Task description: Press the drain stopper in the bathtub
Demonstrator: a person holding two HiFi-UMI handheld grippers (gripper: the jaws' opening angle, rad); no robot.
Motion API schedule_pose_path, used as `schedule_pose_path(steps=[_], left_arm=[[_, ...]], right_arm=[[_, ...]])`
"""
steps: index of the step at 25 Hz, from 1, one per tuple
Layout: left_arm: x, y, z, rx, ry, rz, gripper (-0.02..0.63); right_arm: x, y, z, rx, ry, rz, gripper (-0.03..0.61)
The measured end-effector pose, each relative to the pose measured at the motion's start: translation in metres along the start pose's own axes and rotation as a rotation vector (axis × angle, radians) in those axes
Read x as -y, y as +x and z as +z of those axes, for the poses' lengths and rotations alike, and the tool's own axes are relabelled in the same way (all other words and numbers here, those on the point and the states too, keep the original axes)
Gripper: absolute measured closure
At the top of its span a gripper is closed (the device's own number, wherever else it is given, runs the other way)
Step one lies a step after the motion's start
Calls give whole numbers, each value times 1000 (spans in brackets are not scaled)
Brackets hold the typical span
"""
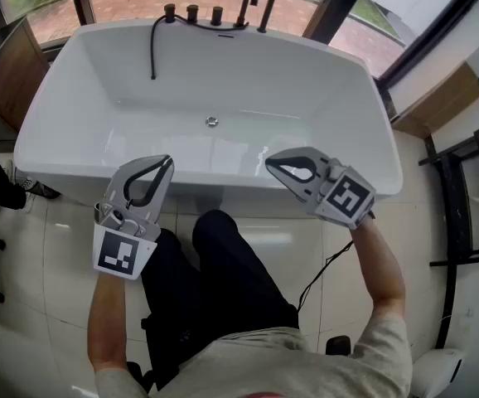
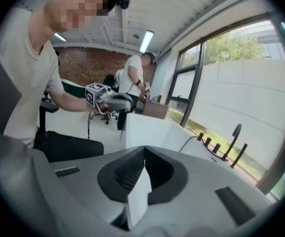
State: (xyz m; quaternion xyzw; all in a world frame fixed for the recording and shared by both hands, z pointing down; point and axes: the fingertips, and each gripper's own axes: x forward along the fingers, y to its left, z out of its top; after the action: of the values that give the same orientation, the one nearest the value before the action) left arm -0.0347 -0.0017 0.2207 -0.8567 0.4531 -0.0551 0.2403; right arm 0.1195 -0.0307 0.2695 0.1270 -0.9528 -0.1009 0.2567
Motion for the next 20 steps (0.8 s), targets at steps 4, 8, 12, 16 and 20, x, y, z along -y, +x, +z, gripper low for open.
schedule_pose_path(steps=[4, 8, 12, 16, 20], left_arm=[[-38, 32, -71, -49, -54, 65, 609], [-60, 63, -136, -136, -93, 75, 609], [-74, 89, -168, -150, -1, 73, 609], [-90, 100, -169, -116, 132, 131, 609], [-69, 113, -185, -109, 249, 82, 609]], right_arm=[[113, 66, -73, -177, -8, -33, 578], [208, 145, -141, -271, 133, -50, 578], [266, 224, -214, -383, 175, -92, 578], [285, 301, -280, -488, 151, -83, 578], [275, 362, -352, -570, 125, -45, 578]])
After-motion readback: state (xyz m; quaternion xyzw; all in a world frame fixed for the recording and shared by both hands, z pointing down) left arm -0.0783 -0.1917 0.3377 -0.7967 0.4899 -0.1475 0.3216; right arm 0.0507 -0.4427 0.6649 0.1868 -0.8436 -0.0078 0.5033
